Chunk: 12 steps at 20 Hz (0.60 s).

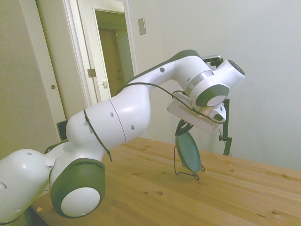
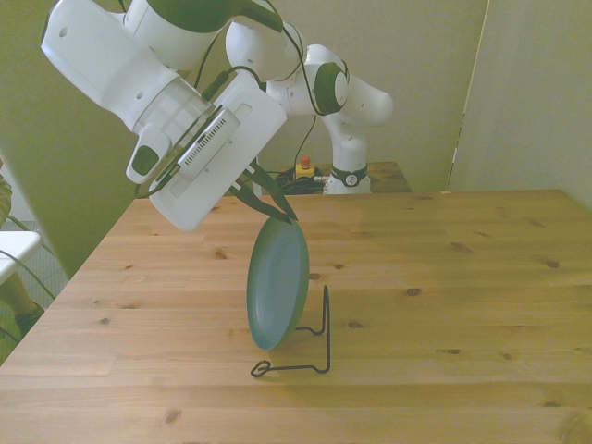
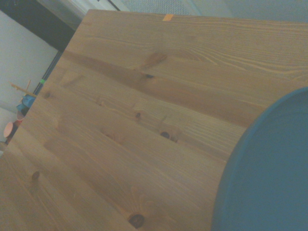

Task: Load the plate

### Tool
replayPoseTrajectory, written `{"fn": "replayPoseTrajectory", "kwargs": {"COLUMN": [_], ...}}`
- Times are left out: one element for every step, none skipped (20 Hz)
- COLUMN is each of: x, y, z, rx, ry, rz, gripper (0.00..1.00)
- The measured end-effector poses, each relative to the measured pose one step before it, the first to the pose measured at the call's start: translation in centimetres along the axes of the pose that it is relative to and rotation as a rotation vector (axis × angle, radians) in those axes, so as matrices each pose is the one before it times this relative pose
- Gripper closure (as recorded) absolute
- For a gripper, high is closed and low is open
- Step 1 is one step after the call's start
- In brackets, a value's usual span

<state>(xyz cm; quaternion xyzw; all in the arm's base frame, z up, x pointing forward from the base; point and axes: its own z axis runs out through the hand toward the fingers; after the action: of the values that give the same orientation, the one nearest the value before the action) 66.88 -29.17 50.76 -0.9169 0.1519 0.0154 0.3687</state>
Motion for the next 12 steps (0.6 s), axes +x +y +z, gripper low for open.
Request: {"fn": "replayPoseTrajectory", "kwargs": {"x": [0.050, -0.034, -0.073, -0.069, -0.055, -0.059, -0.050, -0.030, -0.038, -0.065, -0.029, 0.006], "y": [0.108, 0.040, -0.042, -0.083, -0.016, 0.059, 0.064, 0.055, 0.032, 0.002, 0.008, -0.032], "z": [0.231, 0.137, 0.024, -0.036, -0.046, -0.006, 0.014, 0.028, 0.075, 0.129, 0.101, 0.041], "rx": [0.00317, 0.00336, 0.00493, 0.00486, 0.00313, 0.00154, 0.00073, 0.00088, 0.00181, 0.00347, 0.00320, 0.00369], "ry": [-0.00727, -0.00845, -0.00555, -0.00271, -0.00188, -0.00417, -0.00416, -0.00359, -0.00589, -0.00979, -0.00606, -0.00156], "rz": [-0.00412, -0.00409, -0.00552, -0.00496, -0.00302, -0.00197, -0.00059, -0.00092, -0.00186, -0.00170, -0.00150, -0.00249], "gripper": [1.00, 1.00, 1.00, 1.00, 1.00, 1.00, 1.00, 1.00, 1.00, 1.00, 1.00, 1.00]}}
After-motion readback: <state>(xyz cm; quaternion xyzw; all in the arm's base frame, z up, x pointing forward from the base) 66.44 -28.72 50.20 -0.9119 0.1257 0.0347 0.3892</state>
